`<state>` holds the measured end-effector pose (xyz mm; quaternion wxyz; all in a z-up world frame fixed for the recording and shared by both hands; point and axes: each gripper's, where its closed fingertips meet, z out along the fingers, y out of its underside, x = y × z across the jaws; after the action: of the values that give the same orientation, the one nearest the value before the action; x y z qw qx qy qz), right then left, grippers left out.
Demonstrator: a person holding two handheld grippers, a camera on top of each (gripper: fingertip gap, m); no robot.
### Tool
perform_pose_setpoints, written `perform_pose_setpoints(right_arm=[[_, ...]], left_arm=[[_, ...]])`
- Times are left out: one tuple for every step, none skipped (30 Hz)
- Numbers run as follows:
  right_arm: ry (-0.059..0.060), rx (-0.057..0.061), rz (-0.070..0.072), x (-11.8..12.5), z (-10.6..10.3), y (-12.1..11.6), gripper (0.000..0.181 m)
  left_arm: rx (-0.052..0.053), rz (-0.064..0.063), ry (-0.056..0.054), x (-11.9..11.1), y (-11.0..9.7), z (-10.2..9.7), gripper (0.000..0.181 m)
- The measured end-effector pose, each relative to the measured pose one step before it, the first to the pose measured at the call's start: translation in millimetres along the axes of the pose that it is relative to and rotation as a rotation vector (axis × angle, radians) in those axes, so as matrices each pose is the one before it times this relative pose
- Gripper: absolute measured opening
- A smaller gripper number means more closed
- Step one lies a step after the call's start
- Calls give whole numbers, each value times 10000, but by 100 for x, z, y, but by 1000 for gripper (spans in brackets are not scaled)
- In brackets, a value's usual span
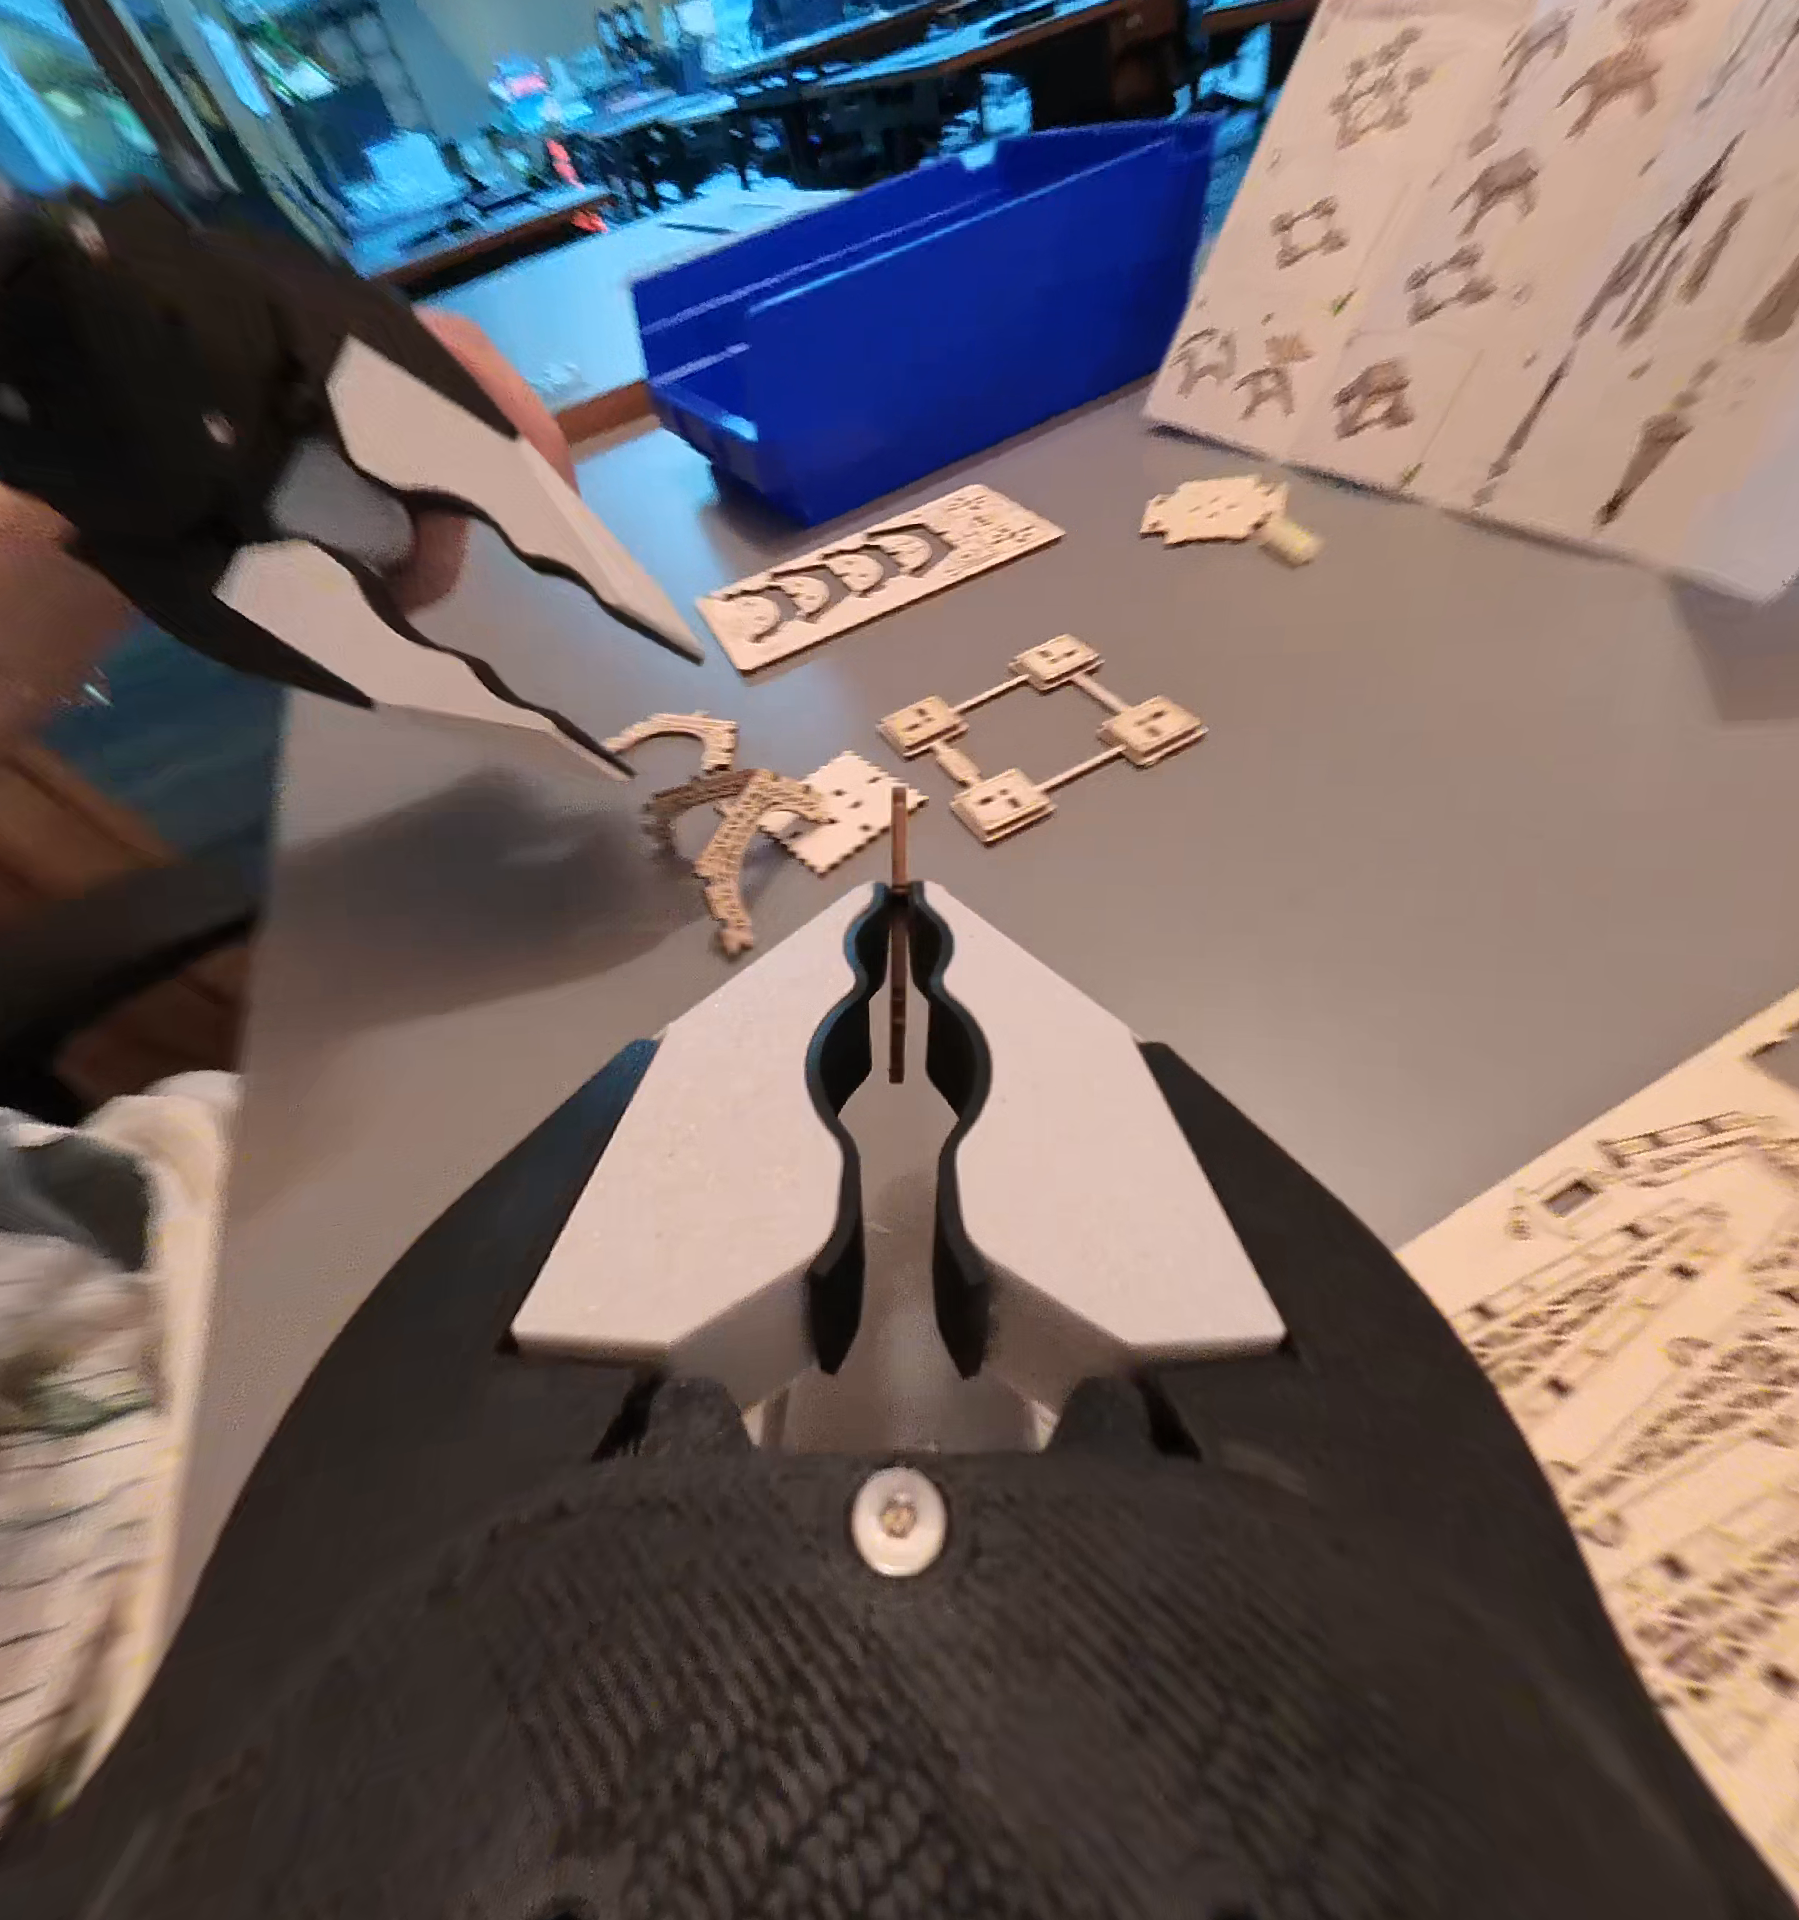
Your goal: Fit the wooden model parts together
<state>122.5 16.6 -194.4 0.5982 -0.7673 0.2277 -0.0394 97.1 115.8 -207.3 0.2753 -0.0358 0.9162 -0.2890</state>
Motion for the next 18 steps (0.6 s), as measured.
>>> perform_pose_setpoints(right_arm=[[412, -36, -564, 232, 129, -87, 0], [449, -179, -561, 241, 206, 106, 0], [602, -277, -596, 431, 205, 239, 0], [554, -242, -657, 307, 168, 195, 0], [403, -134, -676, 53, 136, 36, 0], [330, -31, -610, -26, 104, -119, 0], [334, -16, -460, 53, 61, -133, 0], [205, -20, -303, -18, 52, -112, 0], [30, 28, -169, -168, 48, -168, 1], [36, 87, -44, -85, 21, -213, 0], [132, 132, 7, 100, -13, -254, 0], [60, 133, -23, 10, -19, -213, 0], [-76, 45, -22, -156, 18, -72, 0], [-115, -50, -16, -187, 59, 90, 0], [-51, -71, -21, -94, 57, 158, 0], [-37, -61, -15, -63, 60, 163, 0], [-56, -41, 11, -56, 23, 128, 0], [-28, -7, 40, -5, -8, 45, 0]], left_arm=[[76, 589, 406, 18, -397, 240, 27], [-110, 665, 435, 160, -56, 335, 24], [-345, 654, 420, 241, 301, 413, 24], [-463, 600, 424, 323, 451, 414, 24], [-456, 539, 444, 397, 463, 370, 24], [-364, 437, 241, 129, 348, 340, 24], [-231, 309, 46, -138, 178, 285, 28], [-176, 224, 91, -59, 145, 260, 31], [-161, 174, 77, -64, 135, 216, 30], [-160, 141, 52, -51, 121, 179, 26], [-119, 78, 227, 236, 49, 138, 20], [-82, -8, 281, 330, -13, 133, 18], [-98, -52, 12, -56, 0, 131, 13], [-143, -17, -123, -235, 85, 66, 4], [-154, -39, -49, -146, 121, -17, 1], [-171, -291, -46, -261, 151, -93, 0], [-130, -606, -37, -376, 95, -157, 0], [10, -916, 135, -273, -84, -187, 0]])
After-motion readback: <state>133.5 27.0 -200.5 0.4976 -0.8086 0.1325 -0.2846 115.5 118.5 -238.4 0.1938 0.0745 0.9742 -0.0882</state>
